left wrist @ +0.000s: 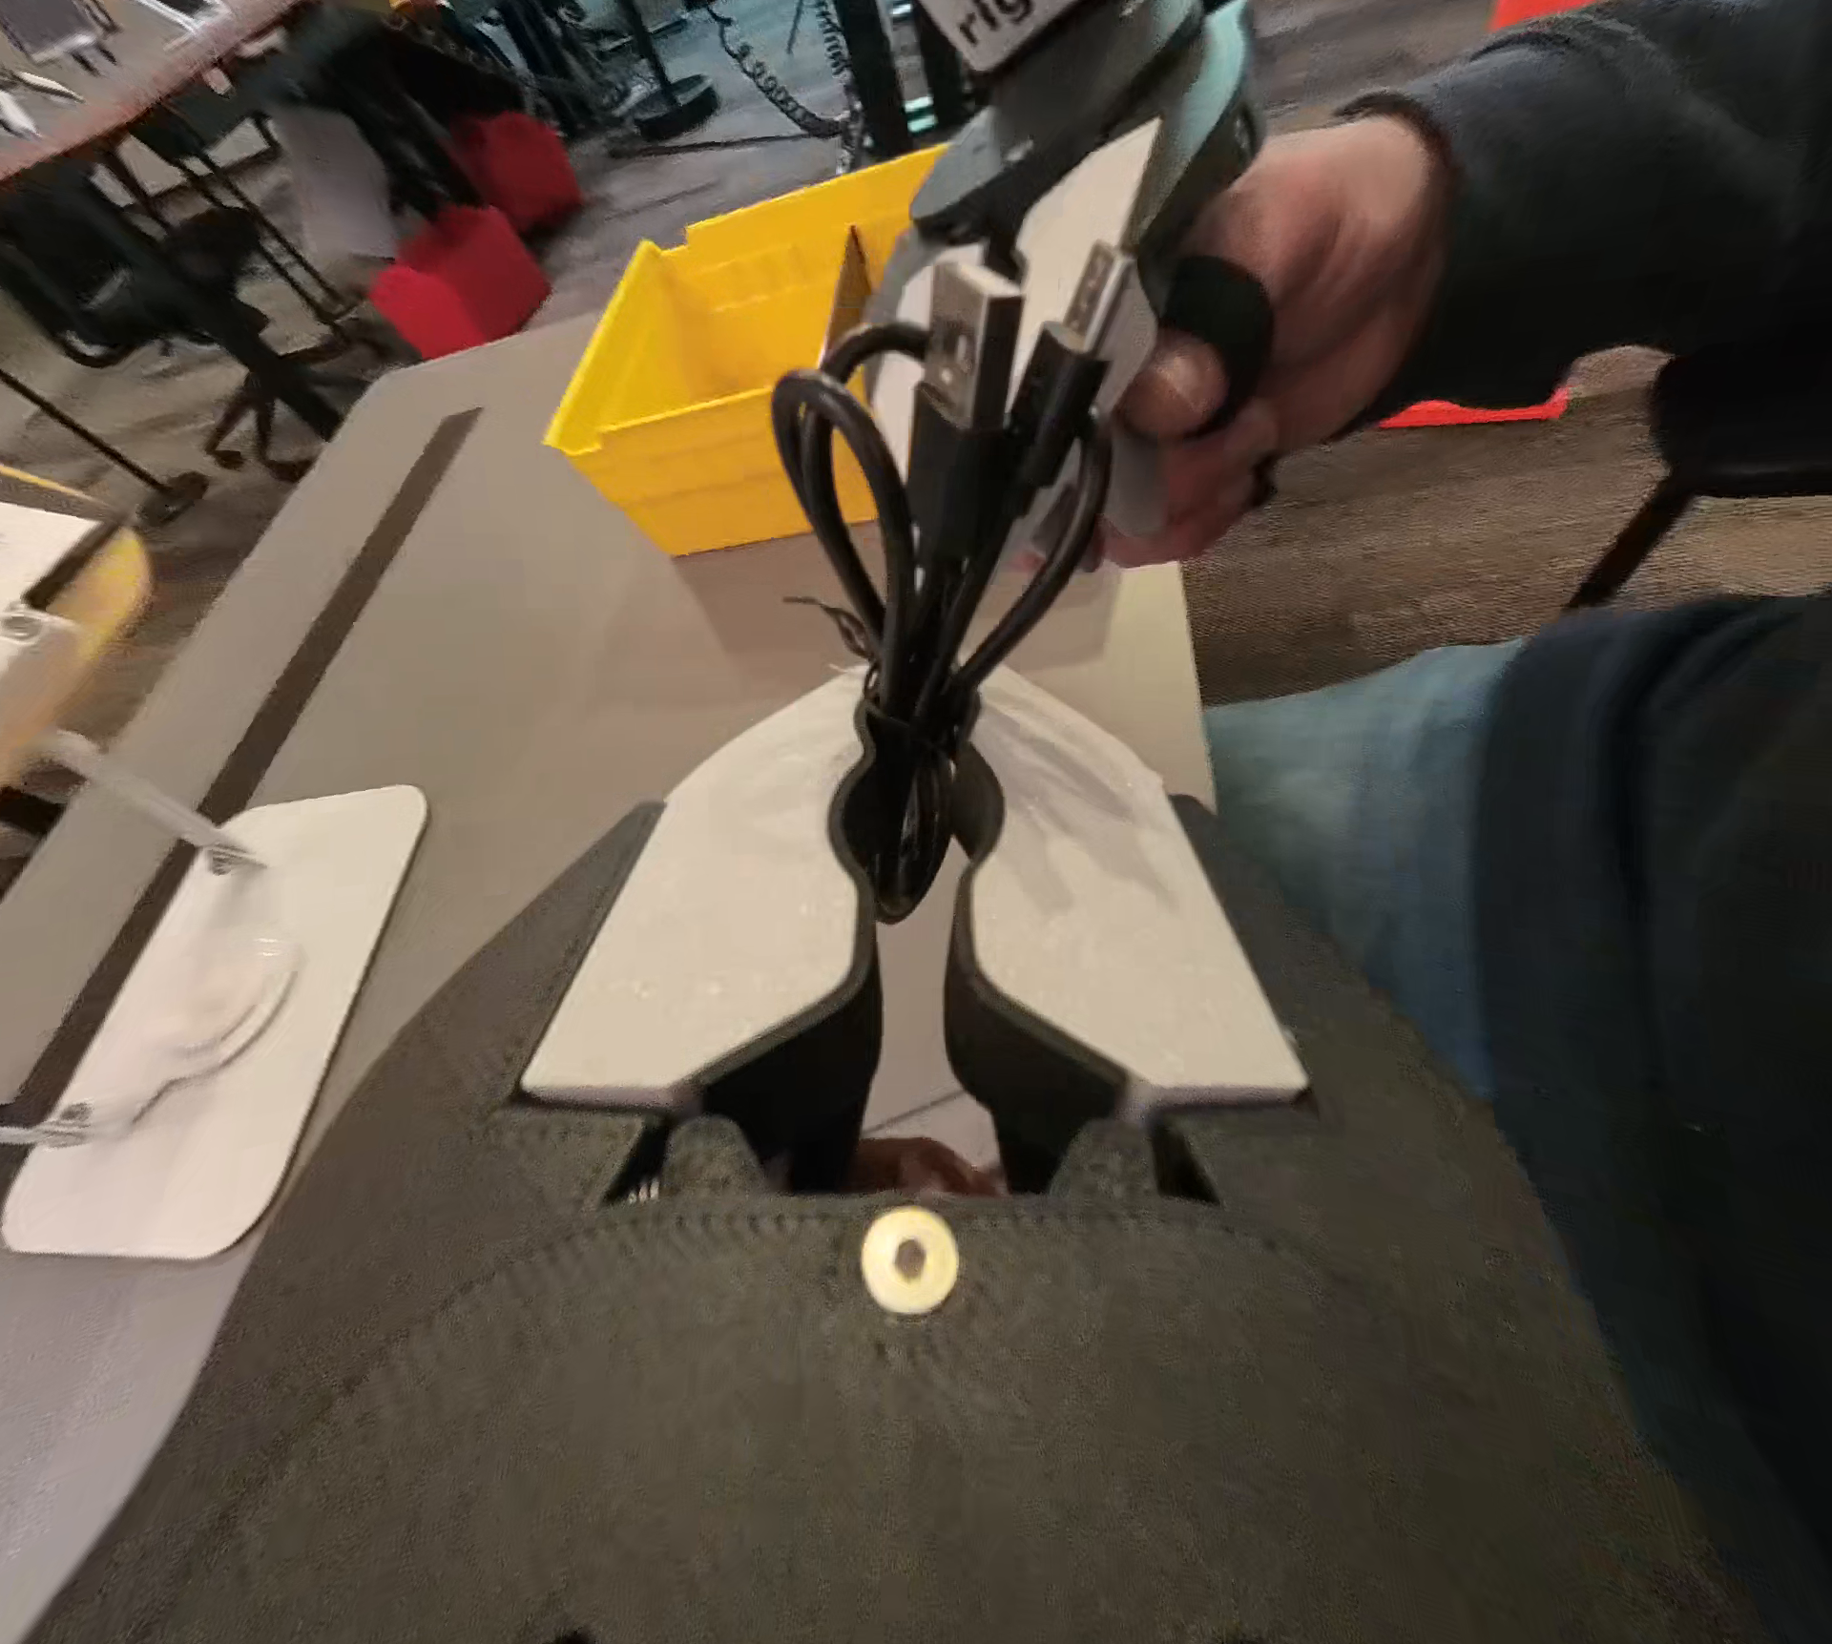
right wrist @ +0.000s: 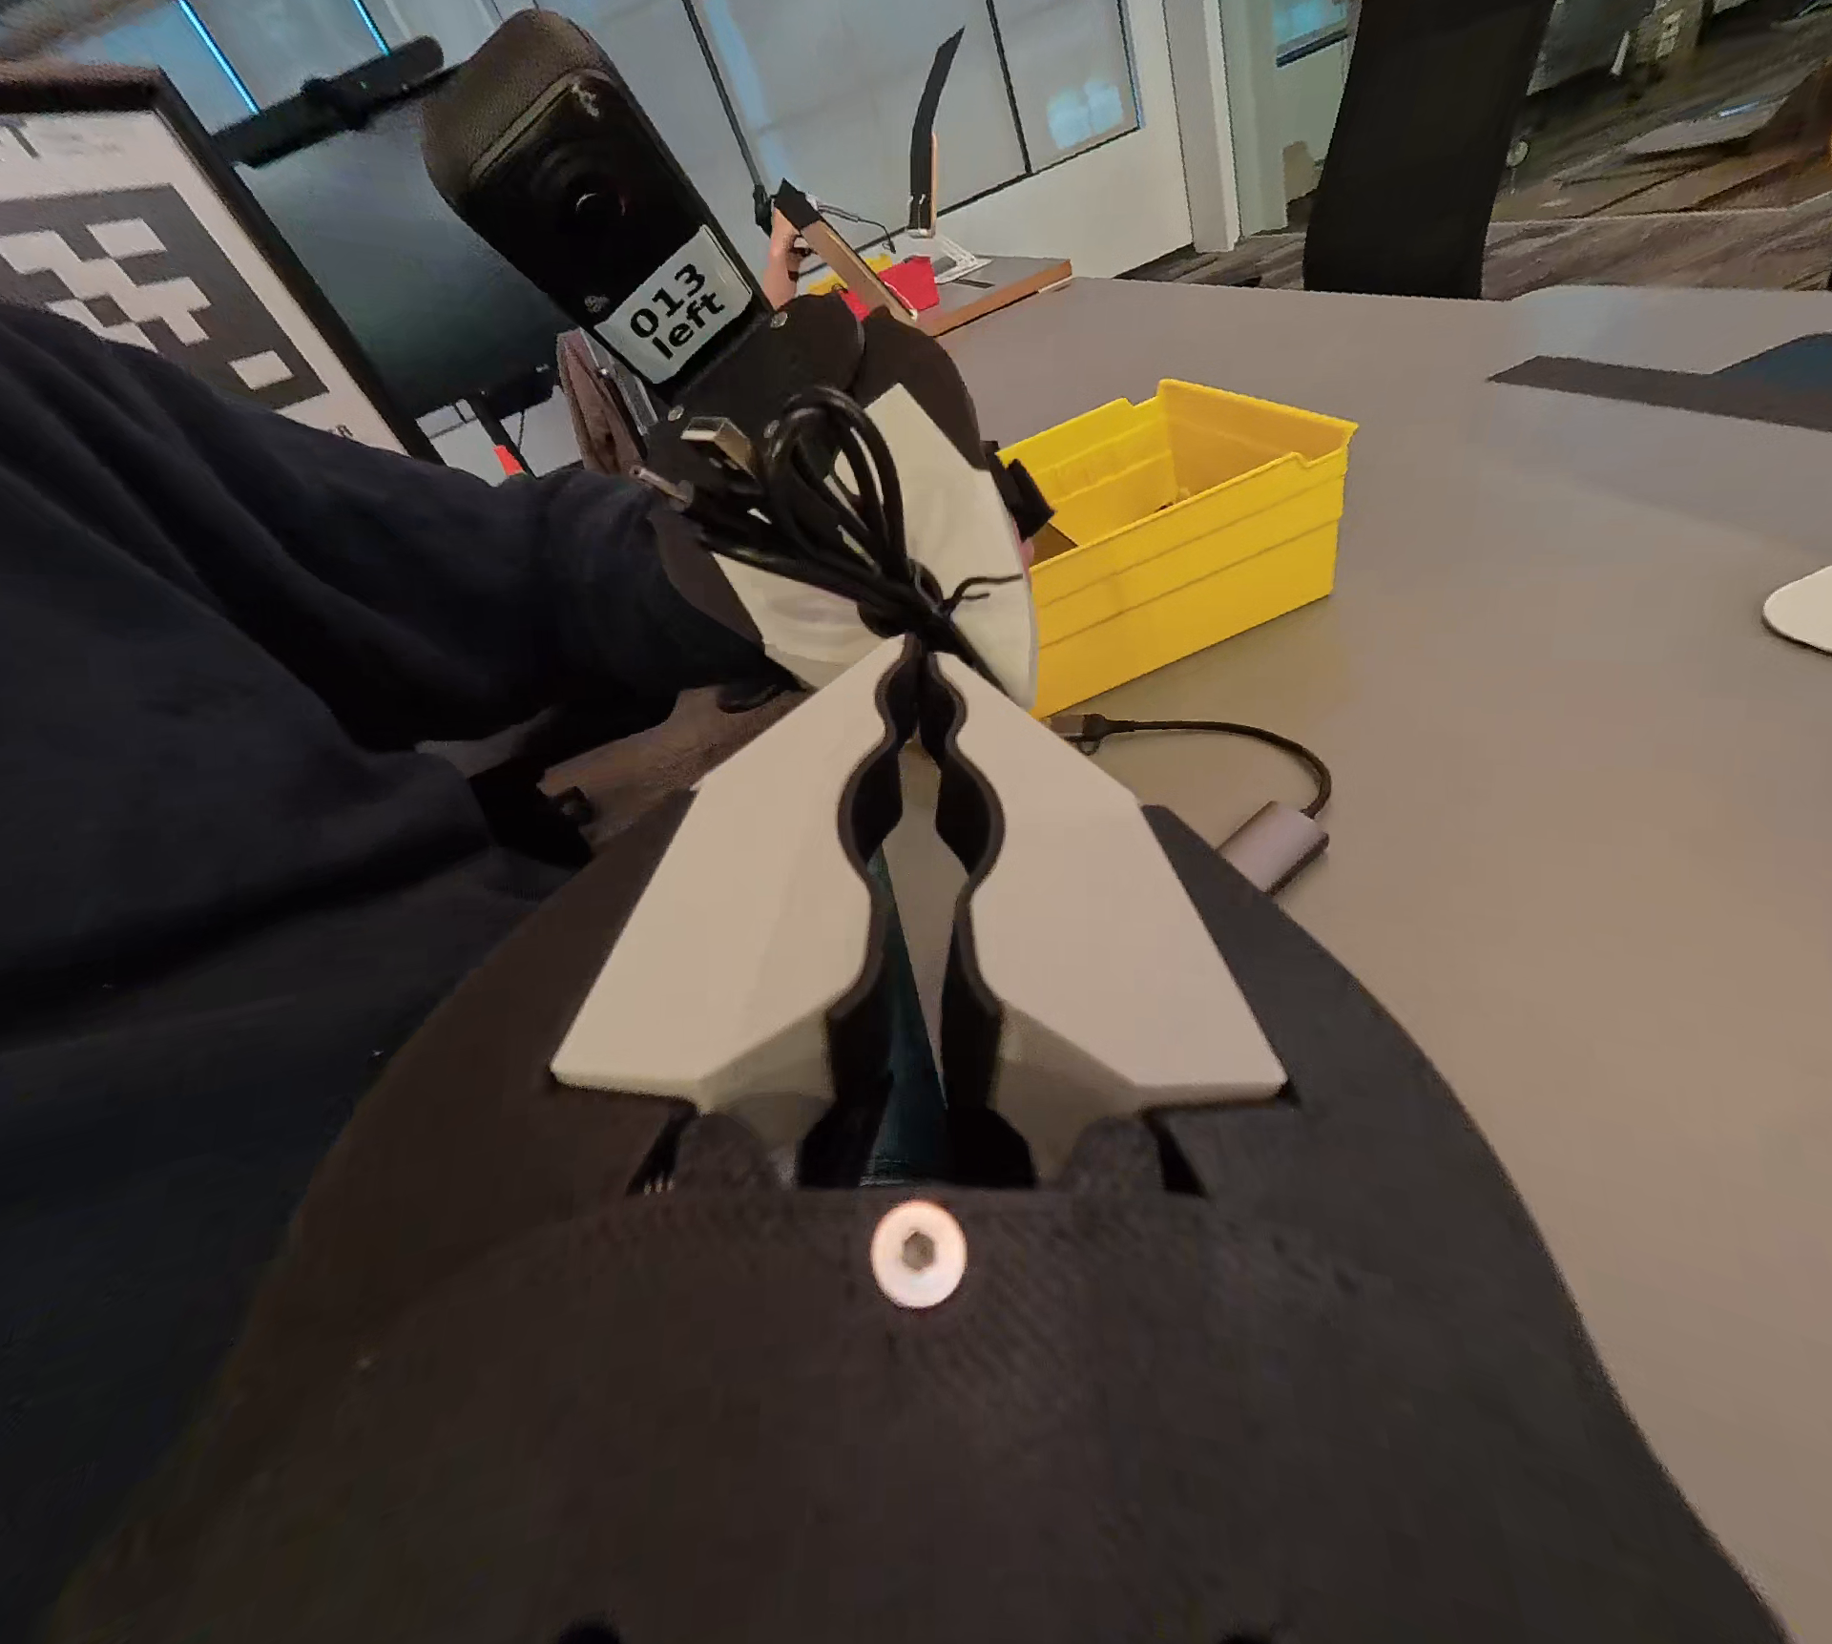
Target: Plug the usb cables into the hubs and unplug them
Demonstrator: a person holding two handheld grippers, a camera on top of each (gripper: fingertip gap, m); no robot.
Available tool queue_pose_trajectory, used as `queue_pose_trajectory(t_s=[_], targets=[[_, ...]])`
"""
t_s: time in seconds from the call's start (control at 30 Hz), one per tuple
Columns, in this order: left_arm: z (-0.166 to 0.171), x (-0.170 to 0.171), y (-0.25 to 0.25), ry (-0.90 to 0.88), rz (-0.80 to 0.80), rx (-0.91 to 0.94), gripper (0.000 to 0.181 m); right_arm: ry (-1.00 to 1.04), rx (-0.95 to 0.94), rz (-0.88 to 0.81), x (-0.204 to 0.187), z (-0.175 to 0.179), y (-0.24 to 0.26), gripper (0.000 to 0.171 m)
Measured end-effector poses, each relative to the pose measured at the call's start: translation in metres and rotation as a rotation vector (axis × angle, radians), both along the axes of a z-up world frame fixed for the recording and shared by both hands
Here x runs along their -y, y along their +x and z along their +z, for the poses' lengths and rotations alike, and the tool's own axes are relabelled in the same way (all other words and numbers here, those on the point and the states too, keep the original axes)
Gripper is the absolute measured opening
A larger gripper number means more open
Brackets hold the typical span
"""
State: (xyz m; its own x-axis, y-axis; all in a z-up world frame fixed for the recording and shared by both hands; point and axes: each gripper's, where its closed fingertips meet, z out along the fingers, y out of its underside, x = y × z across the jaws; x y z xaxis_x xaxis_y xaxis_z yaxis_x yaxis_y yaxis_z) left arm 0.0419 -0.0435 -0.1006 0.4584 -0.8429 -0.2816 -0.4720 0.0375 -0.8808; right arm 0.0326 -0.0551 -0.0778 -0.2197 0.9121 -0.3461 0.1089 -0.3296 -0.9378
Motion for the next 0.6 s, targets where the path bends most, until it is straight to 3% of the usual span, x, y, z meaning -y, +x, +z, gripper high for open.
queue_pose_trajectory(t_s=[0.23, 0.33, 0.5, 0.6], targets=[[0.012, 0.009, 0.008, -0.146, -0.090, 0.206, 0.009, 0.016, -0.010, -0.019, -0.003, 0.004, 0.002, 0.000], [0.015, 0.015, 0.011, -0.185, -0.150, 0.257, 0.009, 0.004, -0.003, -0.003, -0.002, 0.006, 0.003, 0.023], [0.015, 0.022, 0.019, -0.279, -0.229, 0.307, 0.009, 0.022, -0.037, 0.041, 0.007, 0.014, -0.002, 0.018], [0.017, 0.023, 0.018, -0.330, -0.258, 0.348, 0.009, 0.007, -0.055, 0.052, 0.006, 0.016, 0.000, 0.002]])
